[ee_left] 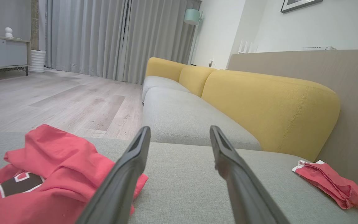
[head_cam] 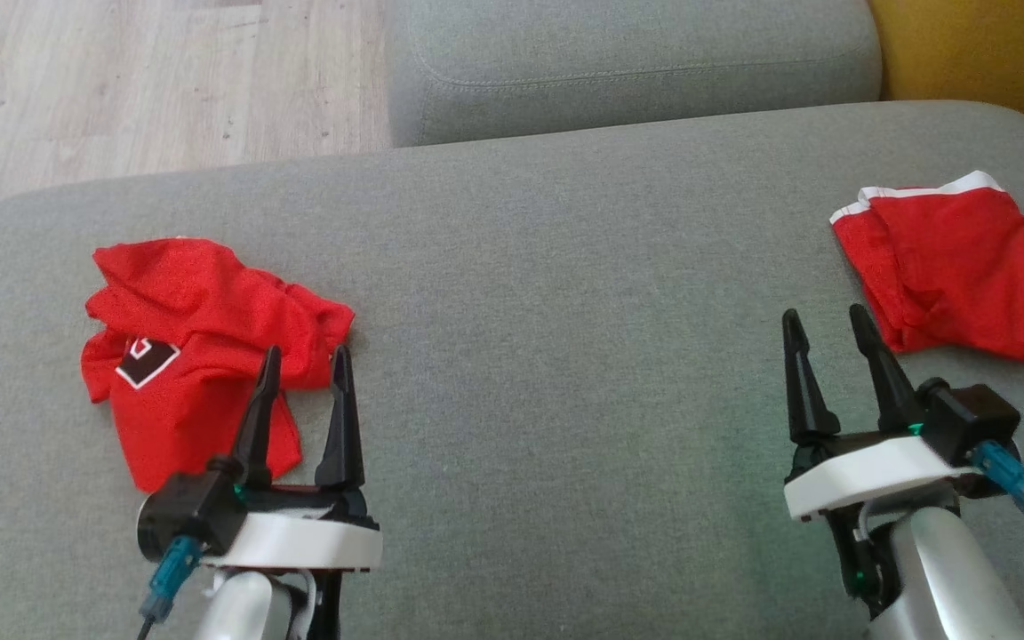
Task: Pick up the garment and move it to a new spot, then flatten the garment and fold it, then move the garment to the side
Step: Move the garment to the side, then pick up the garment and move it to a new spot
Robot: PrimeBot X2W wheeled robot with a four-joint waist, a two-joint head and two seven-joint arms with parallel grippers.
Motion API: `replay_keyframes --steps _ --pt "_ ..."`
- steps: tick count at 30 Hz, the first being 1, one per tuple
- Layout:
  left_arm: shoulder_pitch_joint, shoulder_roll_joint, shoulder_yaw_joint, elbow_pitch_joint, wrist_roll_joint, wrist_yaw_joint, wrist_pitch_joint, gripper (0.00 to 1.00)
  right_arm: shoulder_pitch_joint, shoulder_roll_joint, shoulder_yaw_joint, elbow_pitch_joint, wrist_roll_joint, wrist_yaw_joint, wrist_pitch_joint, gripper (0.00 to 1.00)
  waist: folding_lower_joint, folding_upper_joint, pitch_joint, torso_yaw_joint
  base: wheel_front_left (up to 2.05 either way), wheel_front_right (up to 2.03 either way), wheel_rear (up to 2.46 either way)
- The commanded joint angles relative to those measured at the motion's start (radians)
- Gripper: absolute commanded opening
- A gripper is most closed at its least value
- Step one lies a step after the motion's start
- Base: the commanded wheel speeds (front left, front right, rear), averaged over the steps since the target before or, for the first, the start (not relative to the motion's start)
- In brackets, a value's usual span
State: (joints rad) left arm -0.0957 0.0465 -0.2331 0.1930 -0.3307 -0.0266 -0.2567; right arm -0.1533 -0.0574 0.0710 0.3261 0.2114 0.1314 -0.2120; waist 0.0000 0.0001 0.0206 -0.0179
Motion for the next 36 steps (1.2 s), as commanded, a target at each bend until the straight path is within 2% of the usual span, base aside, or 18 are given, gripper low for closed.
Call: replay_keyframes --steps 1,19,36 --pt "-0.028 0.004 0.037 -0.033 -0.007 0.005 -0.005 1.00 -0.022 0.007 0.030 -0.026 0.004 -0.001 -0.015 1.00 0.0000 -0.0001 -0.001 0.000 0.00 0.00 0.00" --pt "-0.035 0.004 0.028 -0.040 -0.007 0.011 -0.005 1.00 -0.017 0.007 0.048 -0.016 0.014 -0.001 -0.022 1.00 0.0000 -0.0001 0.002 0.027 0.00 0.00 0.00" --pt "-0.003 0.004 0.061 -0.021 0.016 0.019 -0.005 1.00 0.029 0.007 0.156 0.006 0.058 -0.001 -0.024 1.00 0.0000 -0.0001 -0.041 0.202 0.00 0.00 0.00"
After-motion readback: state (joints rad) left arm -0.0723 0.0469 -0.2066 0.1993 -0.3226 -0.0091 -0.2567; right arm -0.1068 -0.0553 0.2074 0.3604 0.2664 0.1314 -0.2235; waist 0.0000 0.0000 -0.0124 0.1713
